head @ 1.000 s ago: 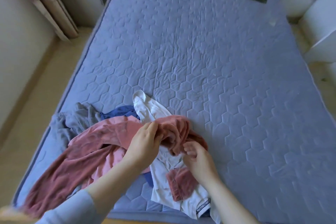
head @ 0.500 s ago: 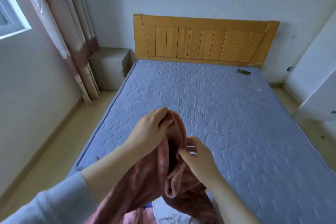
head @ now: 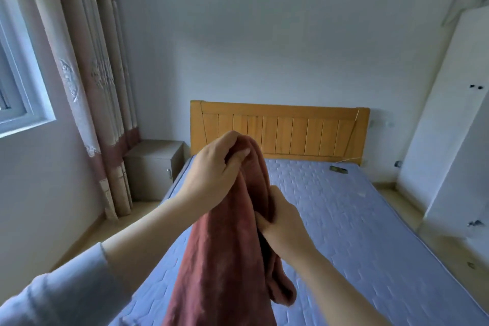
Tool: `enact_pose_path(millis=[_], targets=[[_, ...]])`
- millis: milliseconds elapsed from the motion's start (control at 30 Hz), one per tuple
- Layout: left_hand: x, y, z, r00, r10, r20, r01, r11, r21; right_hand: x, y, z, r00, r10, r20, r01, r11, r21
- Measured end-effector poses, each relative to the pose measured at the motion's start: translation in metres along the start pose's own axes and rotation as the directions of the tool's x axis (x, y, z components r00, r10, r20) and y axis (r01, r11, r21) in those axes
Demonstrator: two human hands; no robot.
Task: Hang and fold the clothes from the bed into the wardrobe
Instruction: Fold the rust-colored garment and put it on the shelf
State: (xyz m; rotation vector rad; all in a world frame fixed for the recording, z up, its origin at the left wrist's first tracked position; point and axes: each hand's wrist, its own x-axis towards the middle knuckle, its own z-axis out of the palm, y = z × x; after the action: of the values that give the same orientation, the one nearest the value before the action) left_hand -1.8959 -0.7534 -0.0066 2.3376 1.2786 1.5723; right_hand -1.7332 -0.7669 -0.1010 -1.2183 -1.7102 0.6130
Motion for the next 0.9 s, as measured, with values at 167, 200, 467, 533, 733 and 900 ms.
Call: enact_pose_path(millis=[167, 200, 467, 533, 733, 900], targets=[[0.021, -0.008, -0.013, 0.995, -0.019, -0.096, 0.018, 1.0, -0.007, 0.008, 0.016, -0.022, 1.0, 0.02, 0.024, -0.017, 0.996, -0.091], [0.024, -0.012, -0.016, 0.994, -0.034, -0.108, 0.033, 0.999, -0.007, 0.01, 0.018, -0.028, 1.0, 0.019, 0.023, -0.016, 0.994, -0.111], [0.03, -0.049, -0.025, 0.972, -0.187, -0.145, 0.188, 0.982, -0.009, 0.057, -0.011, -0.097, 0.99, -0.138, -0.015, 0.132, 0.967, -0.217], [0.03, -0.053, -0.026, 0.968, -0.217, -0.124, 0.217, 0.976, -0.017, 0.067, -0.026, -0.11, 0.98, -0.2, 0.016, 0.197, 0.943, -0.268], [0.026, -0.039, -0.025, 0.992, -0.067, 0.106, 0.066, 0.998, 0.008, 0.078, -0.061, -0.115, 0.939, -0.337, 0.072, 0.341, 0.88, -0.33], [0.027, -0.025, -0.012, 0.94, -0.064, 0.335, 0.016, 0.989, 0.145, 0.079, -0.082, -0.113, 0.914, -0.399, 0.08, 0.401, 0.851, -0.339]])
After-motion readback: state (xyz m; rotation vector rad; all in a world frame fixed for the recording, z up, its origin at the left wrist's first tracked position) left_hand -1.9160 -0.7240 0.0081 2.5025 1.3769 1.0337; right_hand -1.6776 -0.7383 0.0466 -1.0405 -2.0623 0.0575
